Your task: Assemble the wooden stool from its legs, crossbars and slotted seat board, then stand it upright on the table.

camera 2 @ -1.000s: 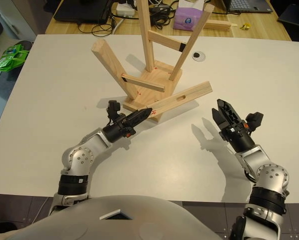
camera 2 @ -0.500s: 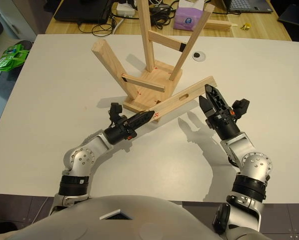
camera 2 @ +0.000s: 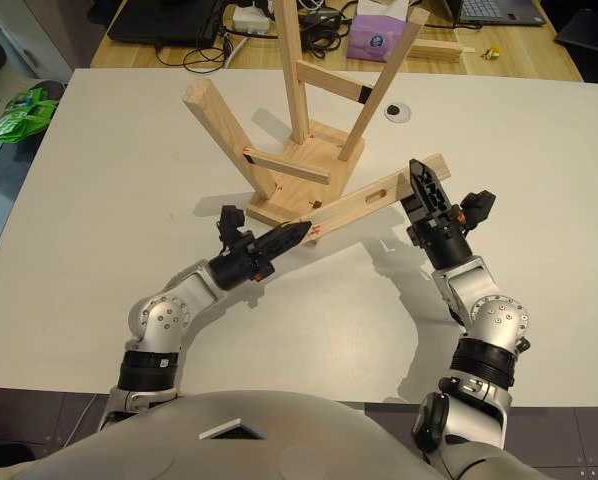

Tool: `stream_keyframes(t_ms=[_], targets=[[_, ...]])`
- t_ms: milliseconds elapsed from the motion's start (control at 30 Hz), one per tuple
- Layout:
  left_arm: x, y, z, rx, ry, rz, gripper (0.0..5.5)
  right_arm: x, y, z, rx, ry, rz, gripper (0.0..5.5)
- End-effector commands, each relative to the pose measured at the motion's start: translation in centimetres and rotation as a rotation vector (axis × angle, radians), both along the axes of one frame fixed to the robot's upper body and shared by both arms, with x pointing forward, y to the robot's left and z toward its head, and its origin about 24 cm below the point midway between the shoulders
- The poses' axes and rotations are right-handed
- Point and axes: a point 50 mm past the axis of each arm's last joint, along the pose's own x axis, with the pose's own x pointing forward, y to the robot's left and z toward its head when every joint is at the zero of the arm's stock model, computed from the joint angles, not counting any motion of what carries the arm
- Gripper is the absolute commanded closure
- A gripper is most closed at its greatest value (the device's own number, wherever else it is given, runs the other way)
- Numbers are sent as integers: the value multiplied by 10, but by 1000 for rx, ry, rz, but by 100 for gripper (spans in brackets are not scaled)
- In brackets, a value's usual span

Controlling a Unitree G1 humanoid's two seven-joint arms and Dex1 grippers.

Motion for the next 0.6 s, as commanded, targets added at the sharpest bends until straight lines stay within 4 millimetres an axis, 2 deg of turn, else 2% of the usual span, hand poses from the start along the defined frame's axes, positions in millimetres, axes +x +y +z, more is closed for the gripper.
stream_keyframes(t_ms=[33, 300, 400, 600], targets=[[-2, 1, -6, -7, 15, -7, 455, 3, 4, 9, 12, -38, 11, 250], [-3, 3, -12, -9, 22, -16, 455, 3, 4, 12, 15, -55, -4, 403], [-1, 1, -15, 7, 23, -11, 455, 3, 5, 14, 18, -70, 0, 425], [10, 0, -18, 64, -3, 79, 455, 4, 6, 17, 18, -90, -14, 434]])
